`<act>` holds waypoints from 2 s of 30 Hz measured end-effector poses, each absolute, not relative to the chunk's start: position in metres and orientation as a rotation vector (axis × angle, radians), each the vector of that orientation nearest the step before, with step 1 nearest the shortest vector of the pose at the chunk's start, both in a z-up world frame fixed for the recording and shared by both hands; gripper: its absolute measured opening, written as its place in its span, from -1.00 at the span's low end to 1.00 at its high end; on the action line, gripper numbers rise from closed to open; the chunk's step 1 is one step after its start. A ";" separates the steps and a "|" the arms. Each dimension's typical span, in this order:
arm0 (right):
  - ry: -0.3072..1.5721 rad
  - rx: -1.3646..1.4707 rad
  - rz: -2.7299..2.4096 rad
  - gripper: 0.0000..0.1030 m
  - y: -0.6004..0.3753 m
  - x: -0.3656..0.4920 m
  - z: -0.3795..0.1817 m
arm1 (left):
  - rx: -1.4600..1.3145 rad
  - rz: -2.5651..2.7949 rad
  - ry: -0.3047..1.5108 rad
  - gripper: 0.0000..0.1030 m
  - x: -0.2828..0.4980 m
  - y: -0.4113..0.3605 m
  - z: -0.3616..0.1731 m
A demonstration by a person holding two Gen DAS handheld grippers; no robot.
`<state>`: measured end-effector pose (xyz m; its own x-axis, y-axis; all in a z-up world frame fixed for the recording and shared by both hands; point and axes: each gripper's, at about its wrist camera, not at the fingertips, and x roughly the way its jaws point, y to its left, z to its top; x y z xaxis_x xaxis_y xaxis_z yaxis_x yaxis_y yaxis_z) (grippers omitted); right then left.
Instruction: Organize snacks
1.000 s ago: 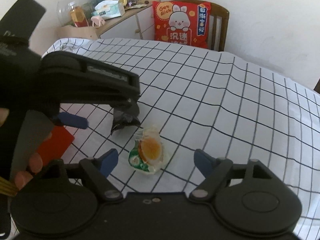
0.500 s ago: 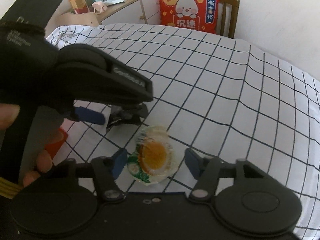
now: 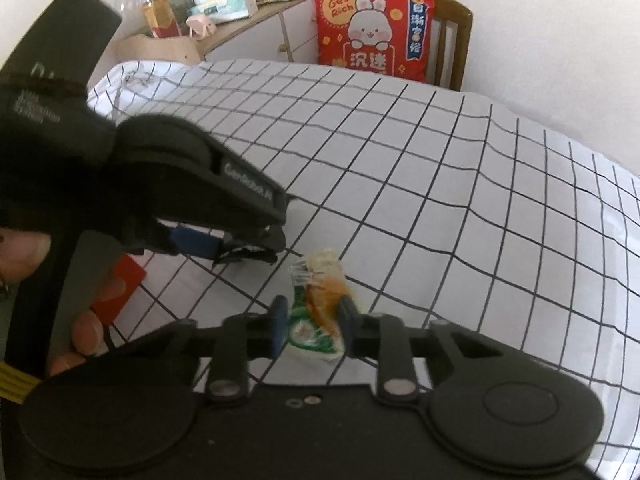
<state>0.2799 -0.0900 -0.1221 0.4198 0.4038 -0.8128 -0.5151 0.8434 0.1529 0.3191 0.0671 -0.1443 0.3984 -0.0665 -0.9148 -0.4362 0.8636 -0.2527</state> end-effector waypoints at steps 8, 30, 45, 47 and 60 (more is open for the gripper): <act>0.977 -0.119 0.588 -0.93 -0.099 0.273 -0.116 | -0.489 0.243 1.118 -0.20 0.297 0.066 -0.129; 0.986 -0.173 0.608 0.41 -0.088 0.287 -0.136 | -0.542 0.246 1.133 -0.21 0.298 0.072 -0.132; 1.015 -0.218 0.566 -0.14 -0.089 0.285 -0.142 | -0.549 0.242 1.125 -0.22 0.291 0.067 -0.127; 1.009 -0.203 0.568 -0.14 -0.094 0.281 -0.136 | -0.551 0.234 1.117 -0.22 0.285 0.064 -0.121; 0.930 -0.121 0.615 -0.14 -0.135 0.230 -0.081 | -0.529 0.183 1.053 -0.48 0.238 0.044 -0.083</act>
<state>0.2303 -0.1348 -0.0814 0.4406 0.4435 -0.7805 -0.5447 0.8232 0.1603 0.2376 0.0439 -0.0831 0.4933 -0.1047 -0.8635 -0.3895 0.8610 -0.3269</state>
